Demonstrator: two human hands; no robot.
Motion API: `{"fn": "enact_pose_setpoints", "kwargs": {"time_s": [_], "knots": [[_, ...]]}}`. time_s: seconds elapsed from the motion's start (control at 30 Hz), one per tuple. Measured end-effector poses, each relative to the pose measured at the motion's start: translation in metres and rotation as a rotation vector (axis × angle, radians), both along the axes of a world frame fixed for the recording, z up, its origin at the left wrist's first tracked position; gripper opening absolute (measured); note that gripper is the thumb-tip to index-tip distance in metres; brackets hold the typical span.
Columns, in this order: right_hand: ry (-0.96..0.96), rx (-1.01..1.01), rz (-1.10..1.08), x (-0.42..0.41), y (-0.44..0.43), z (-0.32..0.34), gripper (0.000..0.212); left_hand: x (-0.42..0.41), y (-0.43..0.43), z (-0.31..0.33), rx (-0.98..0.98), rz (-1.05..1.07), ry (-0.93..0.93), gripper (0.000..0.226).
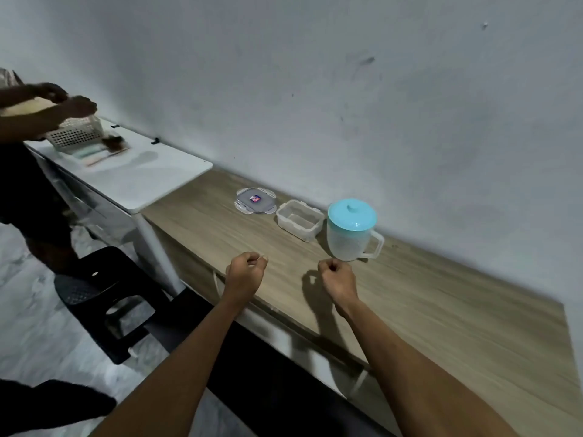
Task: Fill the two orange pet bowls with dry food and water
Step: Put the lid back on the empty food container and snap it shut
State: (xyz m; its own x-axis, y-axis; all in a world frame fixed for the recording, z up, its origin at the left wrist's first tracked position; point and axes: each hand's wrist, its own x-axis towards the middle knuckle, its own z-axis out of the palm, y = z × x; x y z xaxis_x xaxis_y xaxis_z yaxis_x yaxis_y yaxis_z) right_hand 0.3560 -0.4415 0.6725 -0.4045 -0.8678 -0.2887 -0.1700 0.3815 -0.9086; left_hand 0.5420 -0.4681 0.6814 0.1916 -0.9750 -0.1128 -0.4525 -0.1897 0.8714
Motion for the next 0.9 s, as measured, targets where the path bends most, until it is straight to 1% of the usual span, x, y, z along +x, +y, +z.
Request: {"fn": "enact_pose_setpoints", "kwargs": {"time_s": [0.13,0.27,0.37,0.47,0.57,0.67,0.77,0.83,0.9], "knots": [[-0.006,0.013,0.021,0.015,-0.038,0.000,0.013,0.013,-0.037,-0.004,0.035,-0.019,-0.011,0.031],[0.043,0.040,-0.013,0.025,-0.073,-0.005,0.025,0.027,-0.081,-0.006,0.031,-0.051,-0.020,0.031],[0.064,0.069,-0.072,0.035,-0.100,-0.010,0.035,0.042,-0.122,-0.011,0.035,-0.101,-0.037,0.031],[0.070,0.075,-0.156,0.044,-0.130,-0.016,0.035,0.055,-0.168,-0.018,0.046,-0.143,-0.040,0.027],[0.089,0.094,-0.266,0.054,-0.160,-0.022,0.035,0.069,-0.220,-0.027,0.066,-0.191,-0.099,0.018],[0.123,0.122,-0.402,0.060,-0.188,-0.029,0.035,0.083,-0.278,-0.042,0.093,-0.256,-0.173,0.031],[0.159,0.157,-0.507,0.059,-0.208,-0.033,0.033,0.088,-0.324,-0.057,0.090,-0.341,-0.255,0.031],[0.193,0.161,-0.567,0.055,-0.219,-0.039,0.030,0.088,-0.348,-0.065,0.065,-0.372,-0.275,0.030],[0.221,0.159,-0.599,0.052,-0.224,-0.042,0.028,0.084,-0.366,-0.072,0.042,-0.374,-0.298,0.039]]}}
